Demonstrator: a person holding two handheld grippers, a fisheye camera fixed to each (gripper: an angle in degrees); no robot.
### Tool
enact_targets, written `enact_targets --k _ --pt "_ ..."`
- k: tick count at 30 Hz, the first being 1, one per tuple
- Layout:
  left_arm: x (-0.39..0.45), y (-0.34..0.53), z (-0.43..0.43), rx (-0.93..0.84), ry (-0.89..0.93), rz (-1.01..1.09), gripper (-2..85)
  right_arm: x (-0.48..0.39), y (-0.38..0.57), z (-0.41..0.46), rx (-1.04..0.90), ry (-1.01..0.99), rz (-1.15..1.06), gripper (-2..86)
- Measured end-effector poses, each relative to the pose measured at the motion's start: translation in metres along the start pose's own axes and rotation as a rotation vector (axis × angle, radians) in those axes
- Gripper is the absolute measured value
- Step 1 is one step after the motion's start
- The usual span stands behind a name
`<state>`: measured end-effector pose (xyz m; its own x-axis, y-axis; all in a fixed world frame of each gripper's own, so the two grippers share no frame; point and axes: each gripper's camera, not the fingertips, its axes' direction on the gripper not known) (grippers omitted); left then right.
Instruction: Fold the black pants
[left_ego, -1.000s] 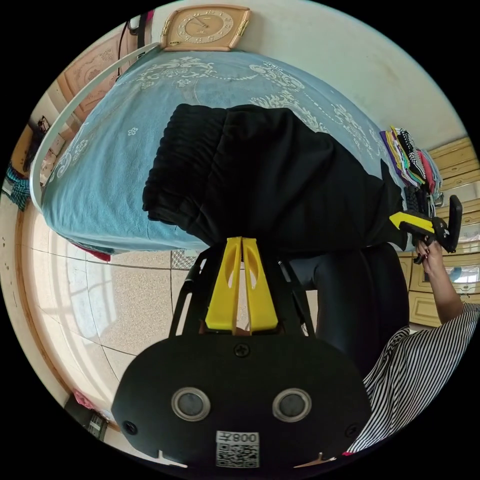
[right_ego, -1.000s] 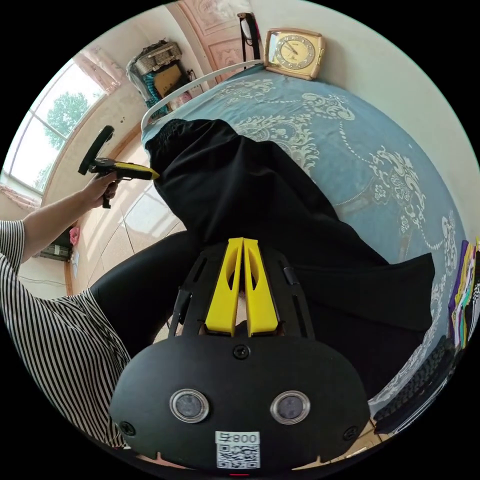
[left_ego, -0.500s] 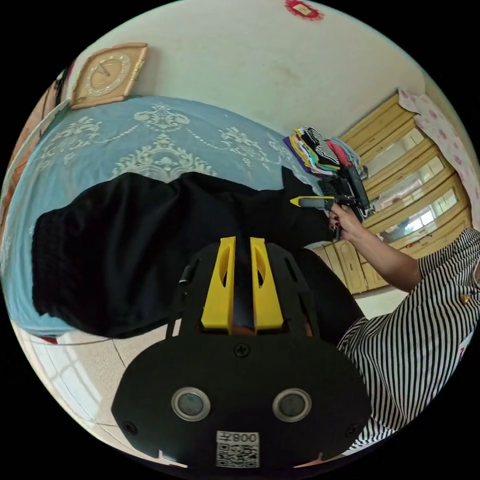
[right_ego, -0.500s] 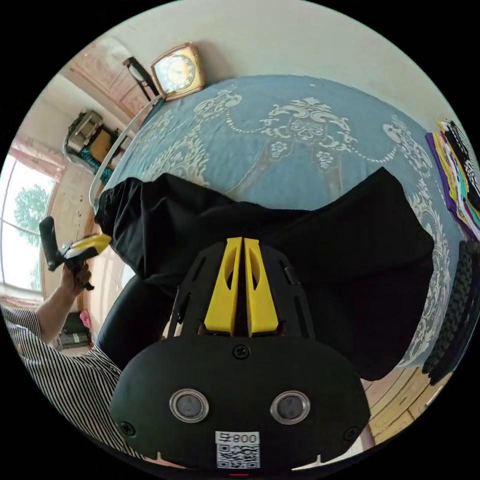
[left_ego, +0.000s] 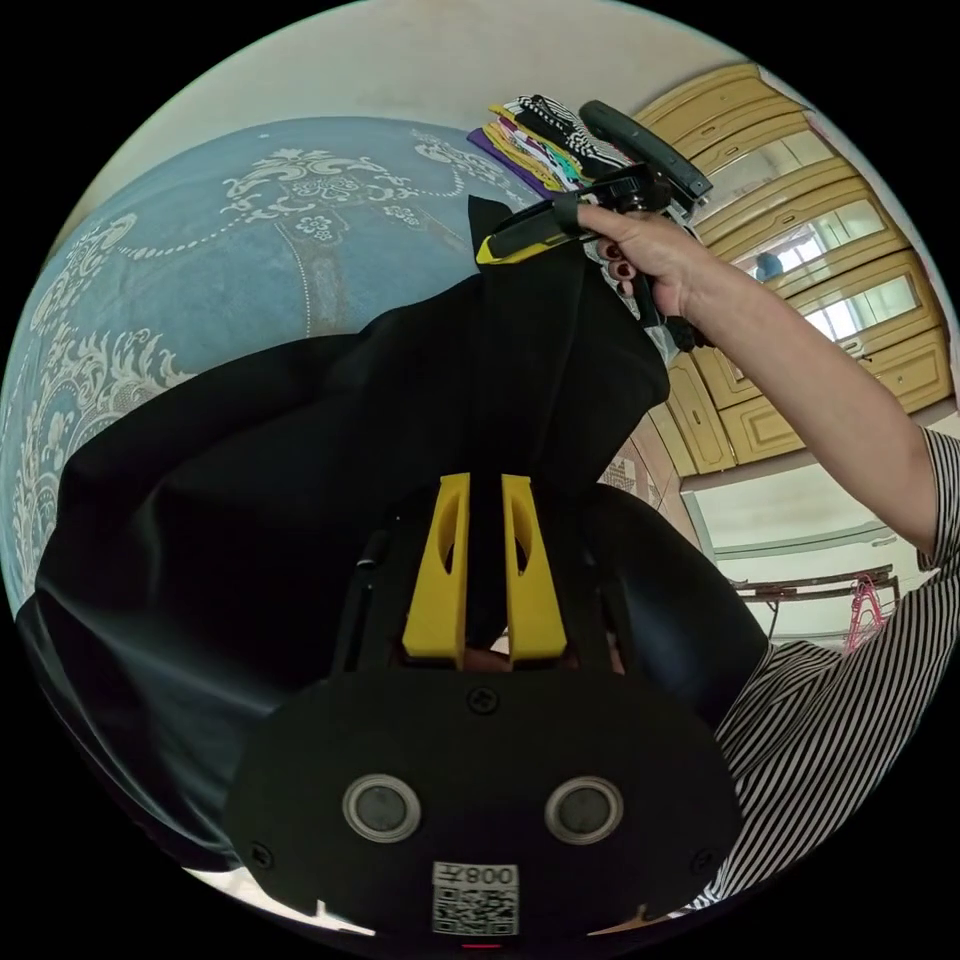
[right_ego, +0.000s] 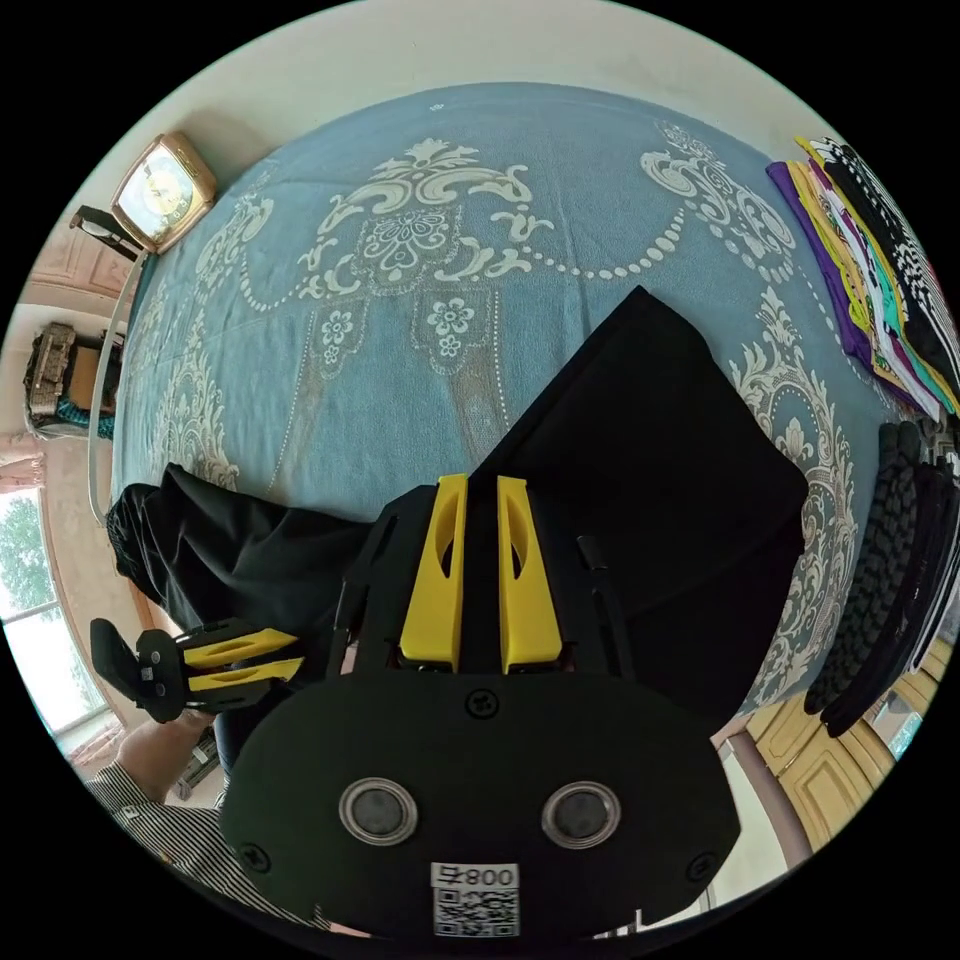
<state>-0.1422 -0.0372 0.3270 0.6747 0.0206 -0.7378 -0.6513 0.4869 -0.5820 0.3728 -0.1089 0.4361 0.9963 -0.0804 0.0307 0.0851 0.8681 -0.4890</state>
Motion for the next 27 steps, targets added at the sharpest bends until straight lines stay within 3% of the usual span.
enact_targets --k 6,12,17,27 --pt "0.021 -0.035 0.012 -0.003 0.01 0.002 2.0 0.018 0.008 0.006 0.021 0.004 -0.013 2.6" --pt "0.053 -0.067 0.01 0.031 0.016 0.039 1.3 0.06 0.038 -0.007 0.114 -0.161 0.031 0.9" --pt "0.085 -0.089 0.011 0.046 0.019 0.105 1.1 0.116 0.101 -0.031 0.269 -0.371 0.089 0.6" --pt "0.147 -0.144 0.04 -0.049 -0.016 0.206 1.0 0.187 0.215 -0.016 0.351 -0.511 0.226 0.2"
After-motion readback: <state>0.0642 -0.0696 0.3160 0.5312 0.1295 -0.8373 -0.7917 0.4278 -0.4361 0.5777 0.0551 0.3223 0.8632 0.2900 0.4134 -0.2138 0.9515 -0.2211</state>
